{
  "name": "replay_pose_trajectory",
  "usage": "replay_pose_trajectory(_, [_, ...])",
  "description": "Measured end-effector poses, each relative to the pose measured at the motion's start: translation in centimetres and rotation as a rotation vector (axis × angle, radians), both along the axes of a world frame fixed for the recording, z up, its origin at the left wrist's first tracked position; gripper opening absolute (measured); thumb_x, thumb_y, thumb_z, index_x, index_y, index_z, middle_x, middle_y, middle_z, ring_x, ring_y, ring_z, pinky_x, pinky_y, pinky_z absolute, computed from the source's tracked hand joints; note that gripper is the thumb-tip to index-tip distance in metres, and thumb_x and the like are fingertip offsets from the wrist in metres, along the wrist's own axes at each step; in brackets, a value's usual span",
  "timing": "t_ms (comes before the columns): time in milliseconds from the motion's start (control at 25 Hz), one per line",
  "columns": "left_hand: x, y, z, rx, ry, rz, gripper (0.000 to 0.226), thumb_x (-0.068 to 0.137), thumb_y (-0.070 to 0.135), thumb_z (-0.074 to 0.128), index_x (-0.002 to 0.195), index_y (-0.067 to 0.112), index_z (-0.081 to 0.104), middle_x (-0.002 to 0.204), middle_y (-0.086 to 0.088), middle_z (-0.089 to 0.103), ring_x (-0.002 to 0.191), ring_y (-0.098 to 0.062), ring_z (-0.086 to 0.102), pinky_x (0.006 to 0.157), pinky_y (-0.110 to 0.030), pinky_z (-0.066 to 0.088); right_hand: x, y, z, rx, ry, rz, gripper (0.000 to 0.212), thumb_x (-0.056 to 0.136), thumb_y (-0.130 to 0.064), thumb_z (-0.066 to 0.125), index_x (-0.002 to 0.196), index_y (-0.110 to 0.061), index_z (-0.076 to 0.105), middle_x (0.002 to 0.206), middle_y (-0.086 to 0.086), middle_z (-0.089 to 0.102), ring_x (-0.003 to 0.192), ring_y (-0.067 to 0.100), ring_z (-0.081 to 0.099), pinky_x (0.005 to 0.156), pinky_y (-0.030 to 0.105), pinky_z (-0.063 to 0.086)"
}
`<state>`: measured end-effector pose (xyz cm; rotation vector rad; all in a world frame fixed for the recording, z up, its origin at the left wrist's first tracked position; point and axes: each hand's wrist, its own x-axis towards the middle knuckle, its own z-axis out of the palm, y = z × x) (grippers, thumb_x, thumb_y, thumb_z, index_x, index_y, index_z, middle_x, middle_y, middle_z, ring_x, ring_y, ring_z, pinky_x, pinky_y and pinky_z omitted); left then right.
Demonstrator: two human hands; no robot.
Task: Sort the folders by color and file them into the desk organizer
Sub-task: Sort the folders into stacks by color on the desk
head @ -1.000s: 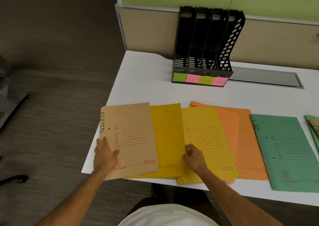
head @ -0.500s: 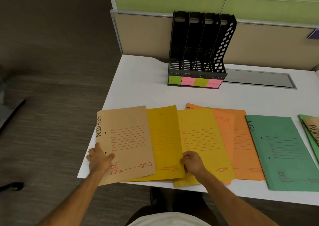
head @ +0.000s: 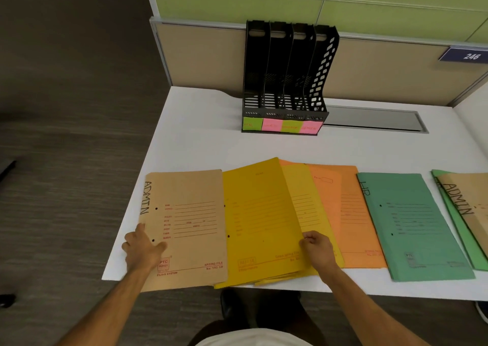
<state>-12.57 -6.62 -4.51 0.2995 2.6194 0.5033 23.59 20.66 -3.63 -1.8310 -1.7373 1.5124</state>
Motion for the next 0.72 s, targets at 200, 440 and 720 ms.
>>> replay_pose_trajectory(200, [0.5, 0.1, -0.3, 0.005, 0.008, -0.019, 0.081, 0.077, 0.025, 0.085, 0.140, 0.017, 0.034, 0.132, -0.019, 0.042, 0.122, -0.041, 0.042, 0.086, -0.060, 0.049, 2.3, 0.7, -0.2, 0.083, -0.095, -0.067, 0.021, 0.091, -0.004, 0.051, 0.089, -0.013, 0.070, 0.070, 0.010, 0.064, 0.058, 0.022, 0.048, 0.055, 0.034, 0.038])
replay_pose_trajectory(440, [0.6, -0.2, 0.0, 0.024, 0.011, -0.020, 0.081, 0.078, 0.023, 0.084, 0.140, 0.015, 0.033, 0.134, -0.020, 0.043, 0.124, -0.042, 0.041, 0.089, -0.060, 0.048, 5.7, 2.0, 0.0, 0.153, -0.214, -0.130, 0.024, 0.096, -0.007, 0.047, 0.109, -0.011, 0.067, 0.091, 0.007, 0.068, 0.076, 0.026, 0.061, 0.070, 0.045, 0.056])
replay_pose_trajectory(720, [2.6, 1.0, -0.3, -0.026, 0.139, -0.244, 0.091, 0.089, 0.031, 0.073, 0.157, 0.013, 0.016, 0.164, -0.016, 0.016, 0.152, -0.036, 0.013, 0.121, -0.054, 0.015, 6.0, 0.3, 0.5, 0.269, -0.223, 0.051, 0.049, 0.096, -0.016, 0.061, 0.142, -0.009, 0.047, 0.140, 0.014, 0.051, 0.126, 0.031, 0.048, 0.104, 0.049, 0.044])
